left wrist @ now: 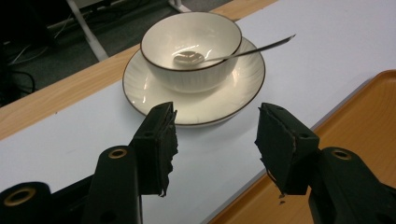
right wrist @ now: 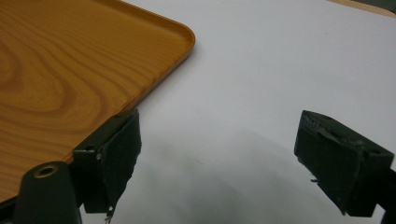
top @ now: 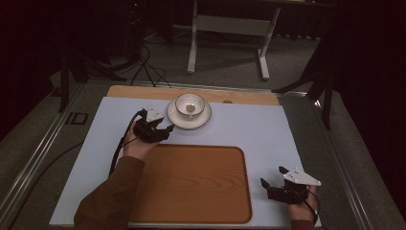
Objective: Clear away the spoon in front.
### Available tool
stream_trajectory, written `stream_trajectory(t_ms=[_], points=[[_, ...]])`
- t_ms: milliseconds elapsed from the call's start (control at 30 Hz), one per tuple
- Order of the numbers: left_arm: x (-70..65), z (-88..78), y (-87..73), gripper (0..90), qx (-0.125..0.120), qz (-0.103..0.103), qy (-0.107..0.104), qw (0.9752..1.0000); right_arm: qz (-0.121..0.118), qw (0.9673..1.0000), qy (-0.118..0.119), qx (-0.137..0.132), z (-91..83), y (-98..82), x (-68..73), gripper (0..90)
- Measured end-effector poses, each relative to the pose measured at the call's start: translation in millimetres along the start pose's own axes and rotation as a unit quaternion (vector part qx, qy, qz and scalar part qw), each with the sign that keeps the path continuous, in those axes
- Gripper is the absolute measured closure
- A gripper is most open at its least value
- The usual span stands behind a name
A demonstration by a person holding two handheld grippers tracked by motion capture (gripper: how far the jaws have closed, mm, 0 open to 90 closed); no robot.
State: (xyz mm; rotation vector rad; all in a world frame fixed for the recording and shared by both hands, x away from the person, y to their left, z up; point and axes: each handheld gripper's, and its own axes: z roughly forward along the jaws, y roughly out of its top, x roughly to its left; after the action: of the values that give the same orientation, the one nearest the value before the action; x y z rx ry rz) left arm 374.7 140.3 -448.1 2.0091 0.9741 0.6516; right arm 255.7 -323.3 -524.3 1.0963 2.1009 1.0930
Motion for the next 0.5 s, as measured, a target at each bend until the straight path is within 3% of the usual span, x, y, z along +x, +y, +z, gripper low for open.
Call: stream_trajectory(t_ms=[500], points=[[-13.8, 11.7, 16.0, 46.2, -0.009, 0.01, -0.015, 0.9998, 0.001, 1.0, -0.001, -0.001, -0.4, -0.1, -0.6, 14.6]])
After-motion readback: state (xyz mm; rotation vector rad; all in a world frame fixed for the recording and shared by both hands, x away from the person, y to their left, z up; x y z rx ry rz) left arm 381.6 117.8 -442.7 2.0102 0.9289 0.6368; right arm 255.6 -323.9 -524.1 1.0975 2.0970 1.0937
